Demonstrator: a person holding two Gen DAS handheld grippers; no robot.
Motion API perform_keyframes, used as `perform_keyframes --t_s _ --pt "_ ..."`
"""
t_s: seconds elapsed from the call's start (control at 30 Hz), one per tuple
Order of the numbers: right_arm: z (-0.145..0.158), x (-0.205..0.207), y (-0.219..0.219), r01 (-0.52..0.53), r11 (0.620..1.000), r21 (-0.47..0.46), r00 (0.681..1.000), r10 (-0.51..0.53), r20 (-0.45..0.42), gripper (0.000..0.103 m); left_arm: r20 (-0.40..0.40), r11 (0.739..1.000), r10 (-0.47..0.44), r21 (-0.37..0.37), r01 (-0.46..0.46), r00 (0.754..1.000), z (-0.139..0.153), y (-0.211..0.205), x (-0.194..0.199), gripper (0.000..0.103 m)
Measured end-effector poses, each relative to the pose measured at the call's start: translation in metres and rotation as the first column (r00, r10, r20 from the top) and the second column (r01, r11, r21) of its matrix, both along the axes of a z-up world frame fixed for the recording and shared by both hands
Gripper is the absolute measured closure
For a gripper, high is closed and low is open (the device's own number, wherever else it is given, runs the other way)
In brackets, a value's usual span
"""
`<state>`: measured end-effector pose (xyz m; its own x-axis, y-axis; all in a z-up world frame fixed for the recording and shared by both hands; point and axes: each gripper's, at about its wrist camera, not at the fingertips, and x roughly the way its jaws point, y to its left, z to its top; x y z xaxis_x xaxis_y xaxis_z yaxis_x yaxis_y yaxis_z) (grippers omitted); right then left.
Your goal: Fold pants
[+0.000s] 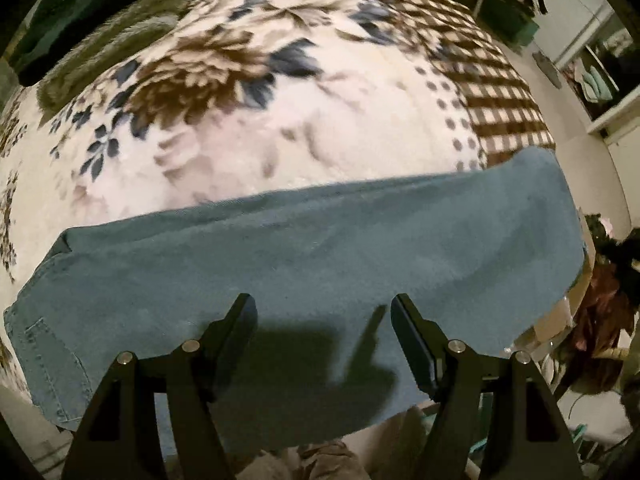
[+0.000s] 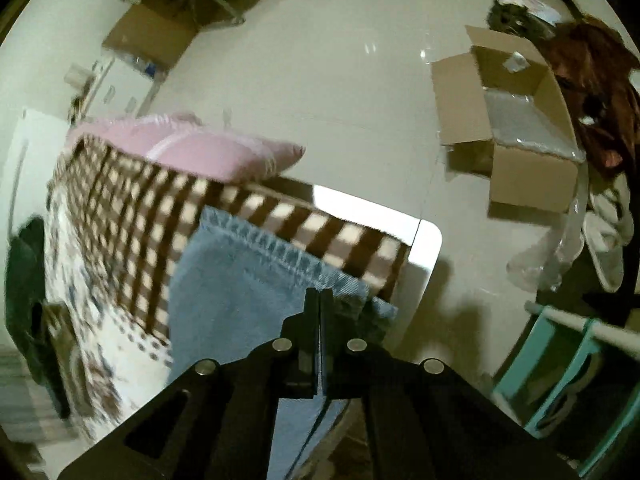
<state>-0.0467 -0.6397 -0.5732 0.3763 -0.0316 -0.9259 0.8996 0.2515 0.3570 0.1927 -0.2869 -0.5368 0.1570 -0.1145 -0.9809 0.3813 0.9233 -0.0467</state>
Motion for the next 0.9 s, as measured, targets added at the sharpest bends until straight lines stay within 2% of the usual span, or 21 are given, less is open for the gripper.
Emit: perform_keyframes --t_s 0.03,0.1,0.17,0.2,0.33,0.37,0.43,0.47,0.6,0.73,0.9 --pt "0.000 -0.002 -0.003 0.004 1.000 0.019 1.000 -0.004 0.010 0.102 -0.002 1.000 -0.006 0.002 0.006 1.000 0.000 -0.002 -0.002 0.035" --pt "-0.009 0.000 -0.008 -0.014 0.996 0.089 1.000 0.013 0.002 0.094 -0.007 1.000 -0.014 0.009 0.014 1.000 -0.002 -0.005 -0.004 0.035" --pt "-0.021 0.000 -0.011 -0.005 0.988 0.155 1.000 0.005 -0.001 0.055 -0.016 1.000 -0.016 0.012 0.016 1.000 -0.004 -0.008 -0.005 0.035" --pt "-0.027 -0.001 -0.013 0.005 0.985 0.173 1.000 -0.005 0.003 0.054 -0.017 1.000 -0.014 0.013 0.015 1.000 -0.005 -0.009 -0.005 0.035" --pt "-0.045 -0.004 -0.015 0.045 0.979 0.201 0.999 -0.039 -0.036 0.057 -0.021 1.000 -0.017 0.012 0.017 1.000 -0.006 -0.014 -0.004 0.035" --pt "-0.046 -0.005 -0.014 0.052 0.981 0.185 0.999 -0.048 -0.023 0.076 -0.021 1.000 -0.018 0.013 0.018 1.000 -0.006 -0.014 -0.004 0.035" --pt "-0.041 -0.002 -0.014 0.032 0.992 0.125 0.999 -0.027 -0.040 0.090 -0.023 1.000 -0.020 0.014 0.020 1.000 -0.007 -0.012 -0.003 0.035" --pt "-0.037 -0.001 -0.013 0.020 0.995 0.101 0.999 -0.017 -0.032 0.092 -0.024 1.000 -0.020 0.016 0.020 1.000 -0.008 -0.014 -0.003 0.035" --pt "-0.017 0.002 -0.003 -0.020 1.000 0.008 0.999 0.021 -0.032 0.093 -0.027 1.000 -0.021 0.020 0.021 0.999 -0.009 -0.014 -0.004 0.035" --pt "-0.005 -0.013 0.002 0.031 1.000 -0.005 0.999 -0.031 -0.030 0.094 -0.029 1.000 -0.019 0.024 0.019 0.999 -0.007 -0.011 -0.006 0.035" --pt "-0.028 -0.029 0.002 0.065 0.998 0.026 0.992 -0.062 -0.111 0.094 -0.037 1.000 -0.004 0.028 0.005 0.999 -0.011 0.003 -0.011 0.035"
